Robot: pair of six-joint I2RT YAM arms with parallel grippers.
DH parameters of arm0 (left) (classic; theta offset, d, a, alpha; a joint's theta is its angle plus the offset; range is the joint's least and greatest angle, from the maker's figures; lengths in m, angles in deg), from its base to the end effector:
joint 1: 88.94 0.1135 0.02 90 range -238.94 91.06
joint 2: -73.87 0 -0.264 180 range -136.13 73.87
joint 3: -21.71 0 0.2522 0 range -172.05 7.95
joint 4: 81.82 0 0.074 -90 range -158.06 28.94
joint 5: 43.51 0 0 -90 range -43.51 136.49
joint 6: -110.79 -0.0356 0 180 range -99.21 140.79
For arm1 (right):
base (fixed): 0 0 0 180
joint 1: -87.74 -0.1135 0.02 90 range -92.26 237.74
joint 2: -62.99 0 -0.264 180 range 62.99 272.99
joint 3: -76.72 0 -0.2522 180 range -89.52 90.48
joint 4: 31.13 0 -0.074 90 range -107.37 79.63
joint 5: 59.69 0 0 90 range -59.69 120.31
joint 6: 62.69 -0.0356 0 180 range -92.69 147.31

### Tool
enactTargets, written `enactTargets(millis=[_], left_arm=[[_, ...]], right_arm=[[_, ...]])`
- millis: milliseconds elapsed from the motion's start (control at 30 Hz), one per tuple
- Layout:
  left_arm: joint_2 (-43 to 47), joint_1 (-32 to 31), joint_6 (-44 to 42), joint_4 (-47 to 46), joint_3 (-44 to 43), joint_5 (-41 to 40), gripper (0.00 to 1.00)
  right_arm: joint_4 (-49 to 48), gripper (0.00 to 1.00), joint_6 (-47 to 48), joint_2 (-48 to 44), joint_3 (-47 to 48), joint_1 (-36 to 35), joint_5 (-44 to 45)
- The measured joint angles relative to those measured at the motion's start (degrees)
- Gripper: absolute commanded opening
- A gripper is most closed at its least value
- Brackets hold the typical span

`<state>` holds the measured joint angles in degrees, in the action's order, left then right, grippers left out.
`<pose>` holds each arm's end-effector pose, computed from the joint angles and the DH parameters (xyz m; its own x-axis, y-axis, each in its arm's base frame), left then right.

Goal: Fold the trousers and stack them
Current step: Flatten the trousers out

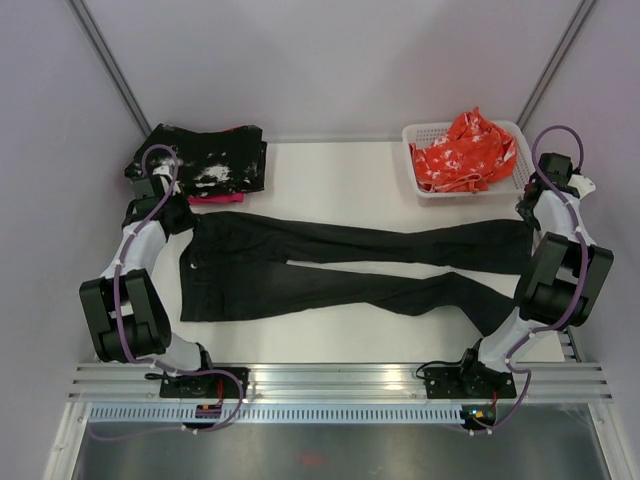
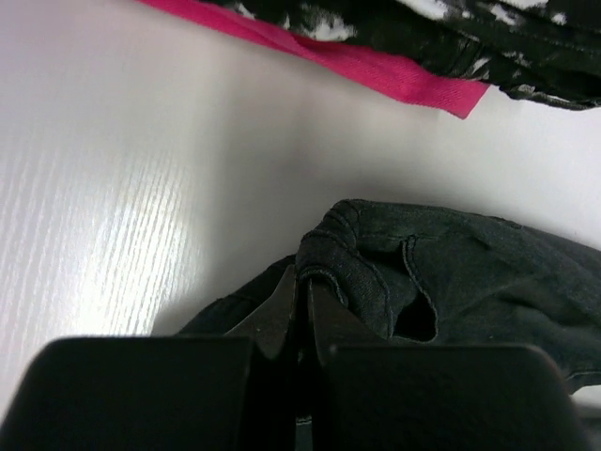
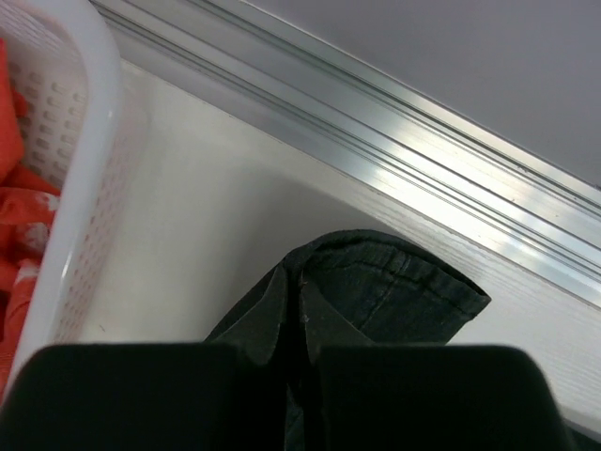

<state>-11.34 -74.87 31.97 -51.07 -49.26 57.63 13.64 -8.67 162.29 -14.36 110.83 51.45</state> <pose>0.3115 0.0710 0.2375 -0.6522 -0.3596 -0.6673 -0.2369 0.9329 -0.2711 0.3372 -0.1577 0.2406 -0.2846 0.7170 -0.6363 0.8929 0.4398 0.0962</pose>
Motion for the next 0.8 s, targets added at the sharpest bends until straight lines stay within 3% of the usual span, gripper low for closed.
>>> enactTargets(millis=[500,600,667,700,733,767,800], left_arm=[[-4.15,-0.17,-4.68,-0.76,-1.7,-2.12,0.02],[-4.94,-0.31,-4.68,-0.33,-1.77,-3.8,0.06],[-5.4,-0.33,-4.66,0.7,-2.05,-4.98,0.23],[-5.4,-0.33,-4.68,1.18,-2.19,-5.29,0.37],[-5.4,-0.31,-4.74,1.95,-2.56,-5.92,0.75],[-5.29,-0.28,-4.7,2.71,-3.08,-6.38,0.99],[-5.09,-0.26,-4.59,3.08,-3.41,-6.6,1.0]], right_arm=[[-6.88,0.0,-1.31,7.67,1.57,0.07,0.31],[-7.58,0.0,-1.25,7.61,1.03,0.07,0.02],[-7.67,0.17,-0.96,7.45,0.76,0.07,-0.61],[-7.67,0.31,-0.39,7.32,0.76,0.11,-1.2],[-7.65,0.48,0.13,7.1,0.76,0.13,-1.95],[-7.48,0.79,0.76,6.73,0.76,0.17,-2.78],[-7.19,0.93,1.46,6.23,0.83,0.28,-3.74]])
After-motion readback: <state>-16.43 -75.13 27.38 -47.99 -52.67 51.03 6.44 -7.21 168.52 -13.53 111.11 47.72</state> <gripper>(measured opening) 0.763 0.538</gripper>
